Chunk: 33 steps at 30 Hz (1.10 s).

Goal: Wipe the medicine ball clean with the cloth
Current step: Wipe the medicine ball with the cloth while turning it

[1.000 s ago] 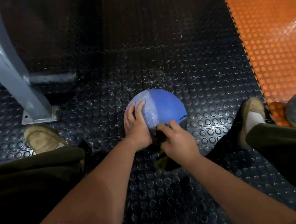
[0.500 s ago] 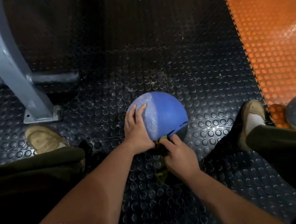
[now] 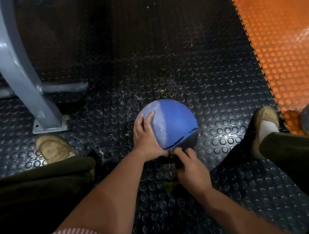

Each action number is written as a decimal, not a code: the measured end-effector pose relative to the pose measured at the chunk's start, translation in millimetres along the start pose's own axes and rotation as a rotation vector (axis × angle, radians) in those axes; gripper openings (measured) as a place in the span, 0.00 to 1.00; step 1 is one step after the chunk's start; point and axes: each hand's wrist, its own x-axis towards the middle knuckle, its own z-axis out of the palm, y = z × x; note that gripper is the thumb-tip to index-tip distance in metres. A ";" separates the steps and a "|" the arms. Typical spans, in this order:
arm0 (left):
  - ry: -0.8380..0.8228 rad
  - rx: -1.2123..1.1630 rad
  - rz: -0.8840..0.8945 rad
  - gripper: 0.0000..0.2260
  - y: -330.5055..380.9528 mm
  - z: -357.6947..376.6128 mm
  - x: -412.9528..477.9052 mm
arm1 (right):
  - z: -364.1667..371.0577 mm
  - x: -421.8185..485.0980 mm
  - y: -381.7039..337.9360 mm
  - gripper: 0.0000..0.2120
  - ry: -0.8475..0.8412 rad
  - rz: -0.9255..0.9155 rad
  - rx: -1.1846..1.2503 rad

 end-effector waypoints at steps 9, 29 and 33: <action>-0.026 0.049 0.041 0.57 -7.5 11.3 -26.0 | -53.2 37.7 -0.3 0.20 0.217 0.059 0.299; 0.158 -0.317 -0.065 0.24 5.7 23.2 -51.3 | -49.4 9.3 -19.8 0.24 0.142 0.066 0.289; 0.236 -0.320 -0.086 0.21 -1.9 22.8 -65.8 | -47.8 13.6 -14.3 0.19 0.192 0.057 0.179</action>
